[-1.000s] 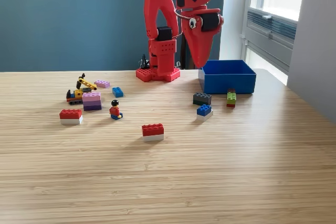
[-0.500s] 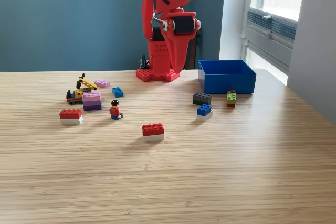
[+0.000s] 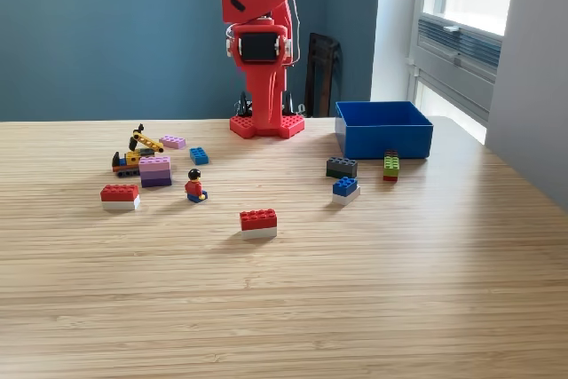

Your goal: Grasp a lego block and put it in the bin.

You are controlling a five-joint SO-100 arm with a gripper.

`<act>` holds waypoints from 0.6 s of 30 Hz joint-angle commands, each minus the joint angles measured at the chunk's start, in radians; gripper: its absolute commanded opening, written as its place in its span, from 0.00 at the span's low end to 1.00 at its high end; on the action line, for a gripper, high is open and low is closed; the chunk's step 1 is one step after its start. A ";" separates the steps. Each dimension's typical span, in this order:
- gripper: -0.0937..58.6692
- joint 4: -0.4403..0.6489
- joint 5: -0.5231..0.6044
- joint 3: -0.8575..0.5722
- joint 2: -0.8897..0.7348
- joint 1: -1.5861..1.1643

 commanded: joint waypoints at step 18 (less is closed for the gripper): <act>0.00 -0.181 0.183 0.238 0.031 0.419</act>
